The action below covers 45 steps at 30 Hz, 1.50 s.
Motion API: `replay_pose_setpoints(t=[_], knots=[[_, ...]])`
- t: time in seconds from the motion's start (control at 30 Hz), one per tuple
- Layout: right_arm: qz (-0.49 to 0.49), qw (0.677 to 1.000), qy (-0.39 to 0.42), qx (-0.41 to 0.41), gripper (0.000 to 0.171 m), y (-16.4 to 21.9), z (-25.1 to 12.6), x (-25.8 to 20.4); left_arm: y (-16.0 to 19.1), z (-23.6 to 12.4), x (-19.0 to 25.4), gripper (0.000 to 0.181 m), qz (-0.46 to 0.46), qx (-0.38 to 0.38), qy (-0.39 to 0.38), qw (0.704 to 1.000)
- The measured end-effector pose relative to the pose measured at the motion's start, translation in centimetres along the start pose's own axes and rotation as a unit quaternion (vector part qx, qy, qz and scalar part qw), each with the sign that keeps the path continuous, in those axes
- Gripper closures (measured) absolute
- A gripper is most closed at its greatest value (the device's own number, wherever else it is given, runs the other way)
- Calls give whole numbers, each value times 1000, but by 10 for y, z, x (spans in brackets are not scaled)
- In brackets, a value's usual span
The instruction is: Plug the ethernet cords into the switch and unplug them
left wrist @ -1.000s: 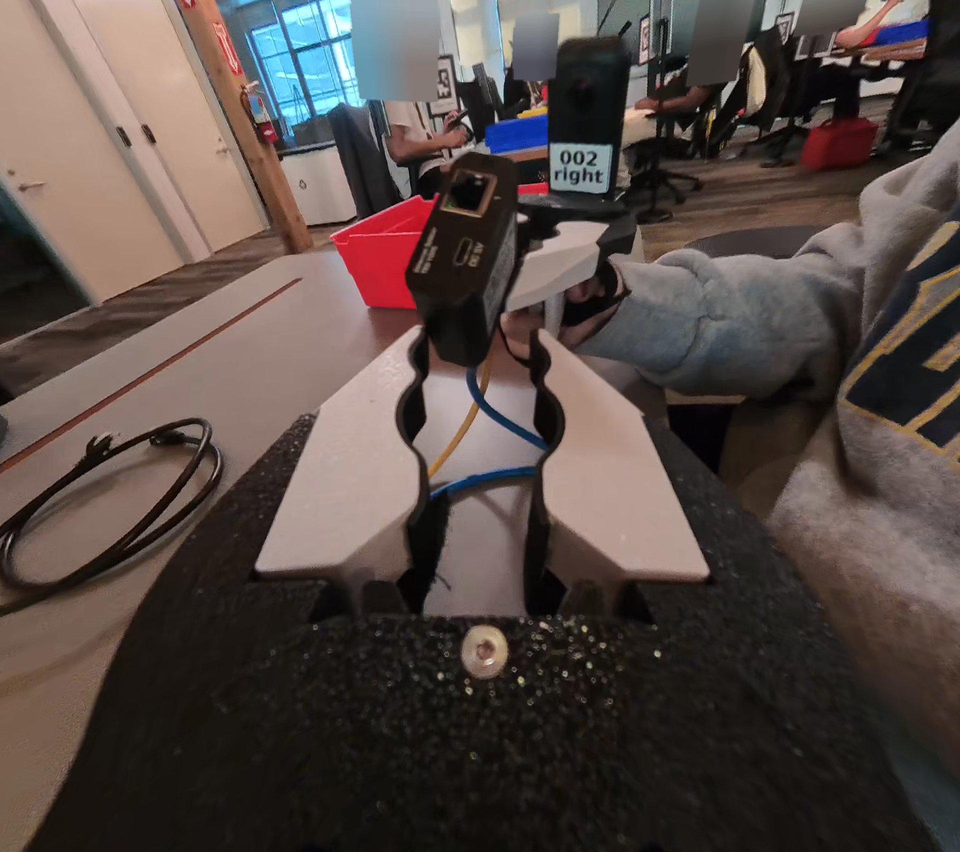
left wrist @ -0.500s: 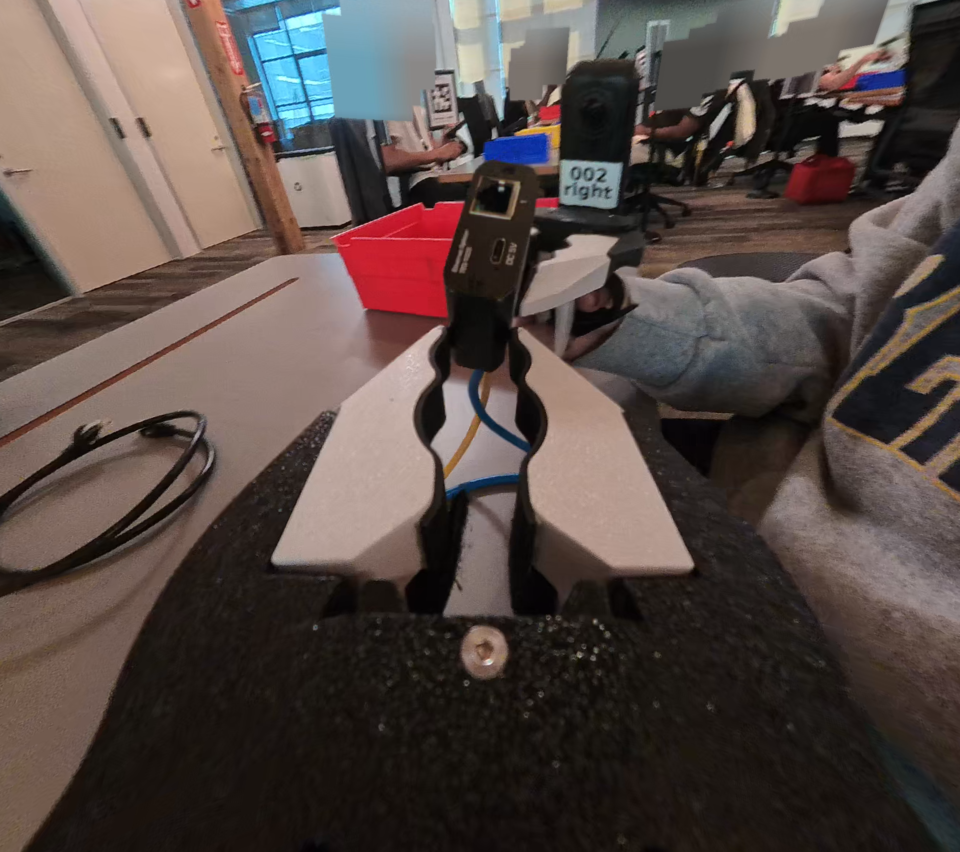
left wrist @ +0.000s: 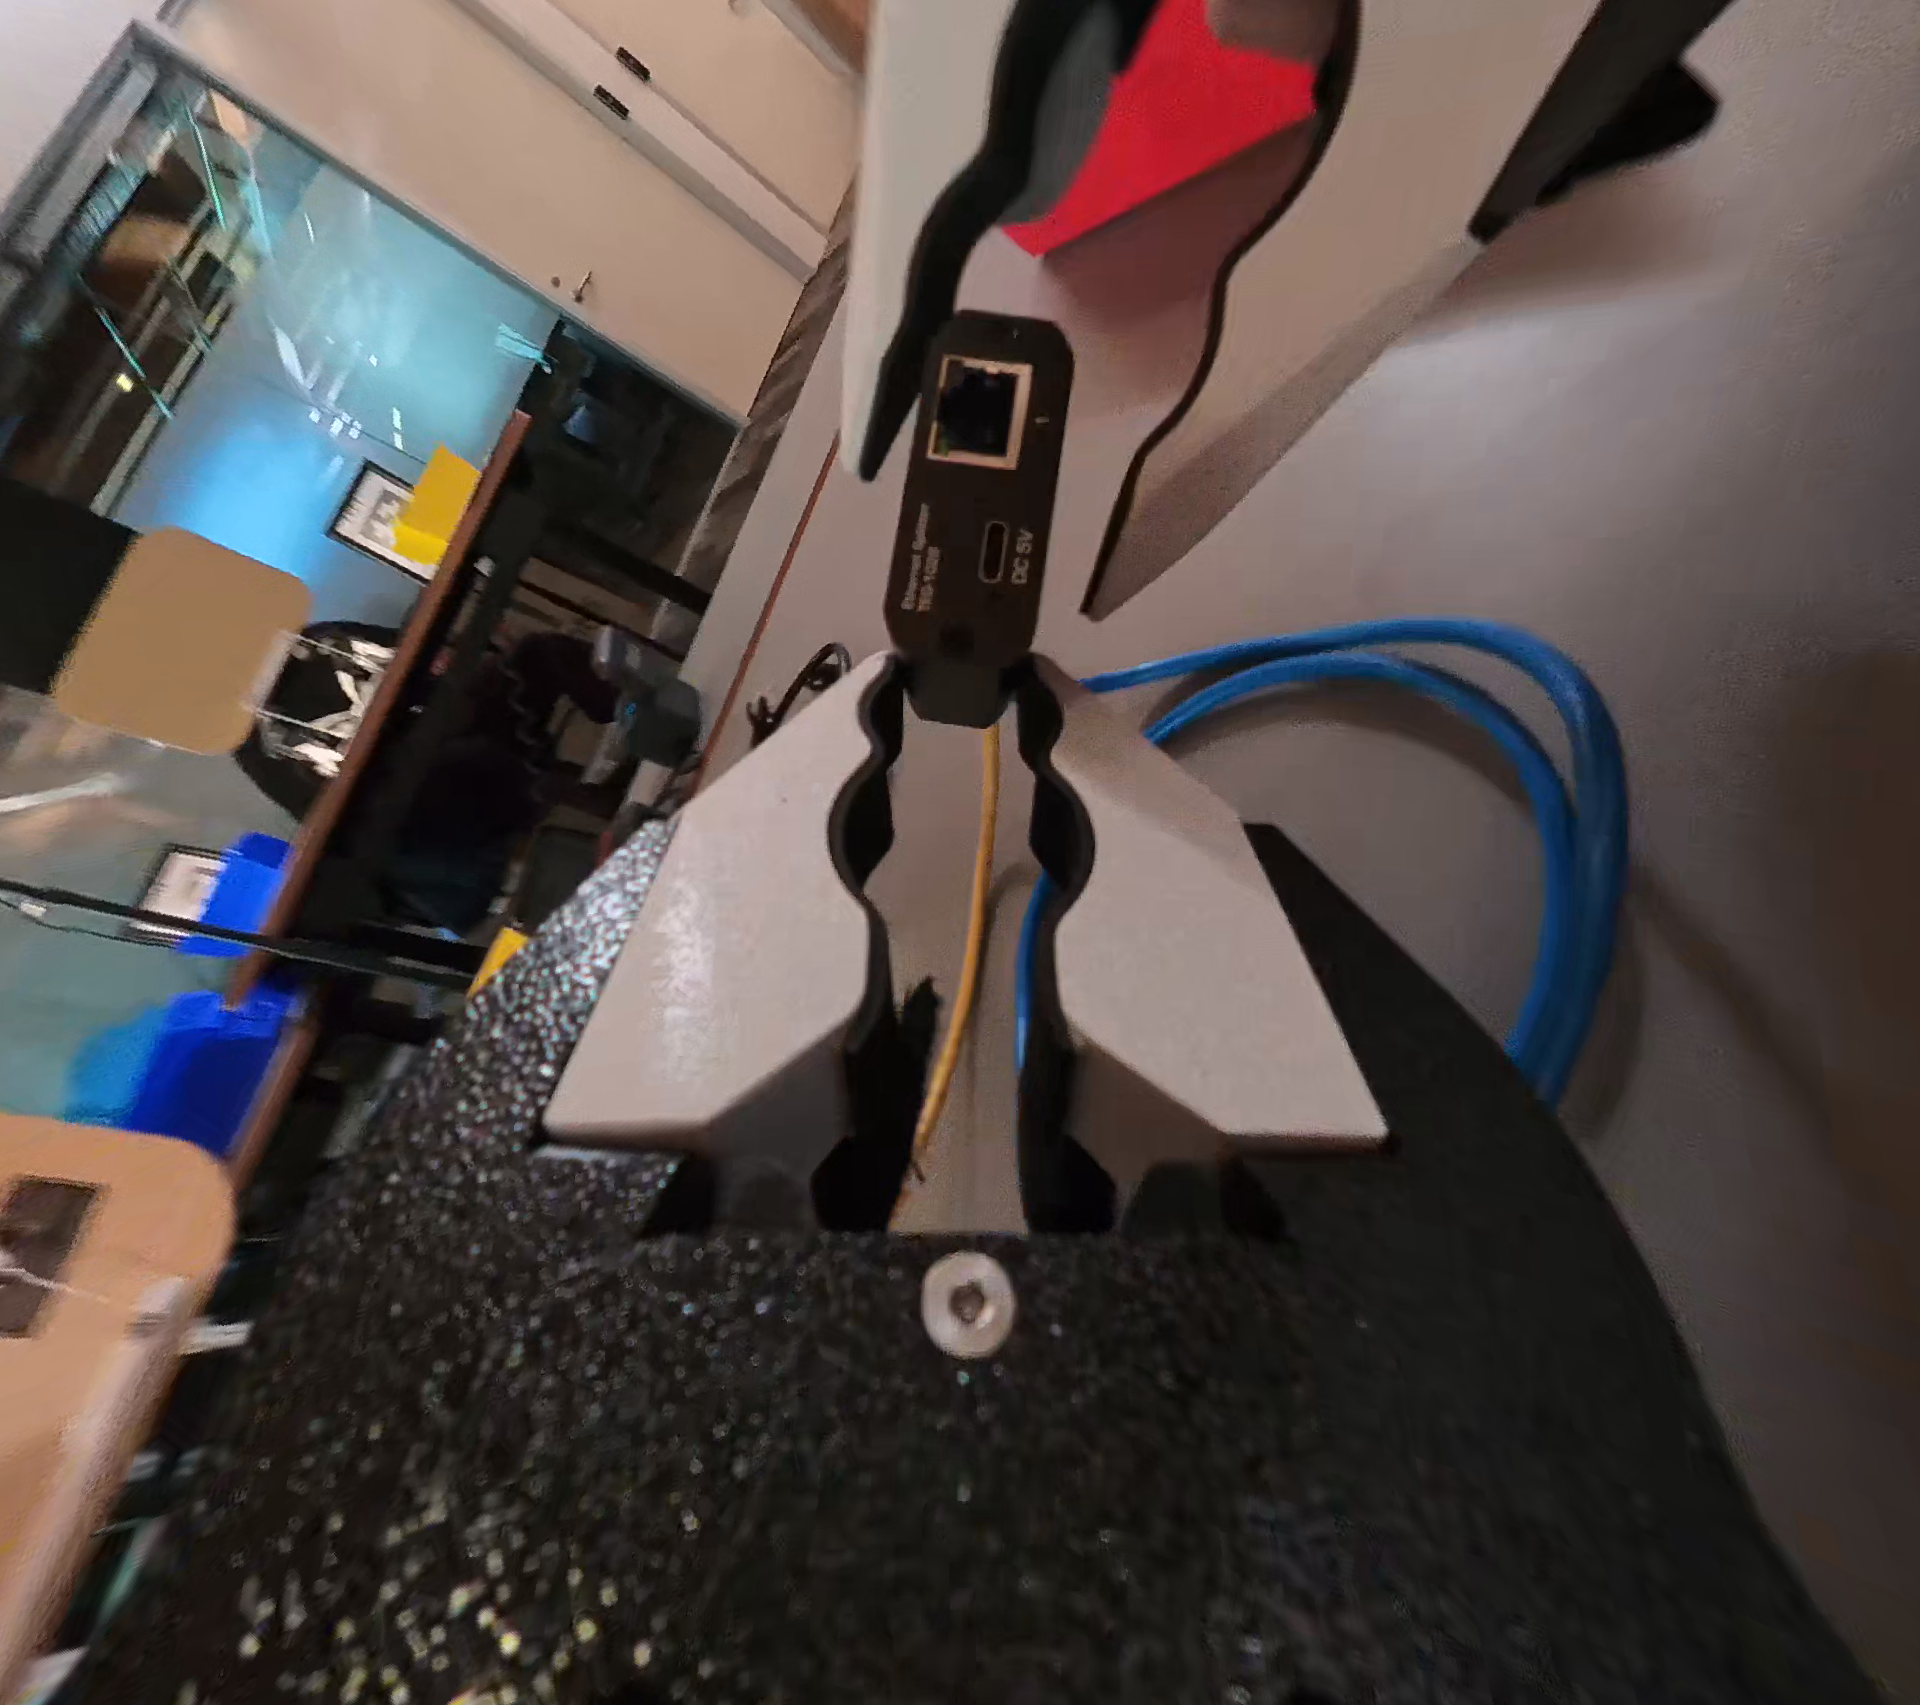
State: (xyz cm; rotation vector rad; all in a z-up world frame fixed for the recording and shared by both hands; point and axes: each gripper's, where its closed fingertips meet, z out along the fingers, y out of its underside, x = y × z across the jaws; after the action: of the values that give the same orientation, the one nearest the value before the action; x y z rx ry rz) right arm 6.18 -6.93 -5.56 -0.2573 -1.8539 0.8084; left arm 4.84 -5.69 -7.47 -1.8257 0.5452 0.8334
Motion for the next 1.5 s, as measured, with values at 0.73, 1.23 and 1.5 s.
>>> replay_pose_setpoints(t=[0.73,1.23,1.5], knots=[[83,956,-180,216,150,-55,-41,-22,-56,-11,36,158,-146,184,170,957],[382,910,153,56,142,125,52,122,51,-5,-79,160,-104,22,-211,972],[326,936,21,-134,141,199,154,139,64,21,-73,160,-52,22,-185,981]])
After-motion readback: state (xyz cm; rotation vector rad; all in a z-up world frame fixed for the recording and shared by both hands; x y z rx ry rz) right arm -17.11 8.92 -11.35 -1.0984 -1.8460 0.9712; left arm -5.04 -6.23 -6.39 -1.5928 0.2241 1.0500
